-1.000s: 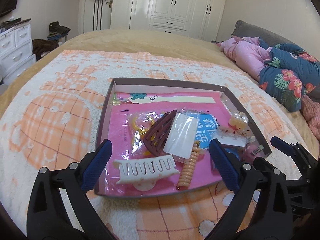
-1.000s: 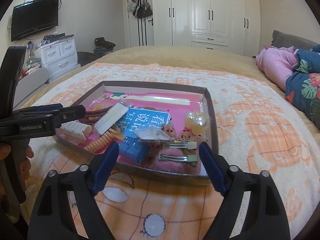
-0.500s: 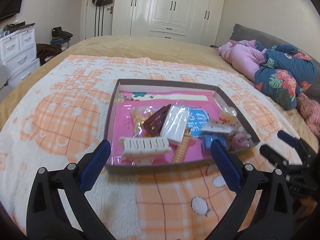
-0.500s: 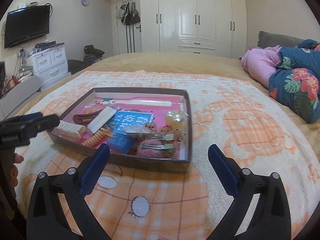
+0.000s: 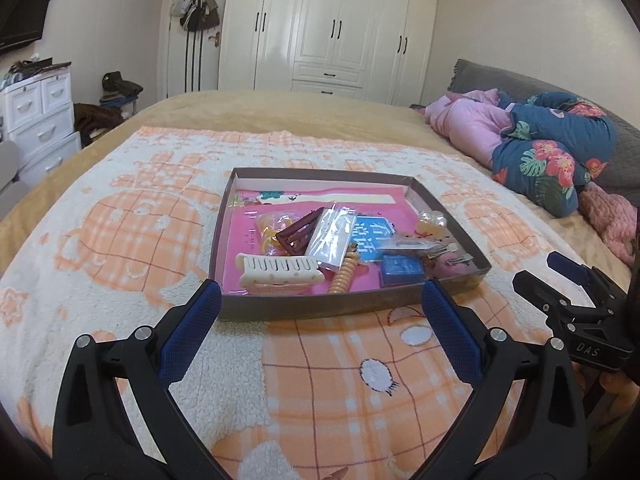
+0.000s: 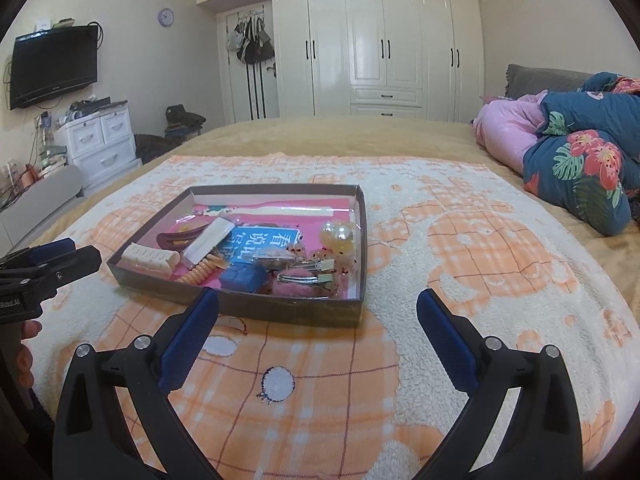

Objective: Organize jewelry

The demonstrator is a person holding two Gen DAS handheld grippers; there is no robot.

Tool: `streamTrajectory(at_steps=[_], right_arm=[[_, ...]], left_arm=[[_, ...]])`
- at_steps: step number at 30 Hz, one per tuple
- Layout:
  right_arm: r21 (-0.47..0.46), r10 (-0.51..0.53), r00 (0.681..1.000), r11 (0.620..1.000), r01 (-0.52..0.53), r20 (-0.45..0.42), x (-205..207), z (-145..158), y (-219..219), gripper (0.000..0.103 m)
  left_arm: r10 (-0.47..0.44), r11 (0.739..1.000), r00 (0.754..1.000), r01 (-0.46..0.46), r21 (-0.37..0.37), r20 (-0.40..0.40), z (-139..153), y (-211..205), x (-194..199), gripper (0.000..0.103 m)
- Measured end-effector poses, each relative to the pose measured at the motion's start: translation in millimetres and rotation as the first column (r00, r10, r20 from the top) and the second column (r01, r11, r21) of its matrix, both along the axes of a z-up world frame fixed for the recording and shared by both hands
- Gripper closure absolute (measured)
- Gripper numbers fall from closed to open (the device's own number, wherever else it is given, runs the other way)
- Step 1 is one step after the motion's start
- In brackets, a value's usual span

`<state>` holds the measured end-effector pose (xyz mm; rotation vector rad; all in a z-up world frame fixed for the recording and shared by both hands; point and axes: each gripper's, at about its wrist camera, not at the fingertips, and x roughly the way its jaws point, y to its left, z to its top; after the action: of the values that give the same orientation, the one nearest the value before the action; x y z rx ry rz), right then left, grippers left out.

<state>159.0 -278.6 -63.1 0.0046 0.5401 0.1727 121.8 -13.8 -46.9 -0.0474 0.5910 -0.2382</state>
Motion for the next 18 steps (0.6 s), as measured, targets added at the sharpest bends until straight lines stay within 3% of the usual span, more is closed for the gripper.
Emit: streamTrajectory(at_steps=[18], right_arm=[[-0.031,0.039,0.994,0.999,-0.036,0.100,-36.9,13.2,13.9,0.006]], left_arm=[[0.034,0.999,0.999,-0.034,0.005,0.042,4.2,3.6,-23.9,0.011]])
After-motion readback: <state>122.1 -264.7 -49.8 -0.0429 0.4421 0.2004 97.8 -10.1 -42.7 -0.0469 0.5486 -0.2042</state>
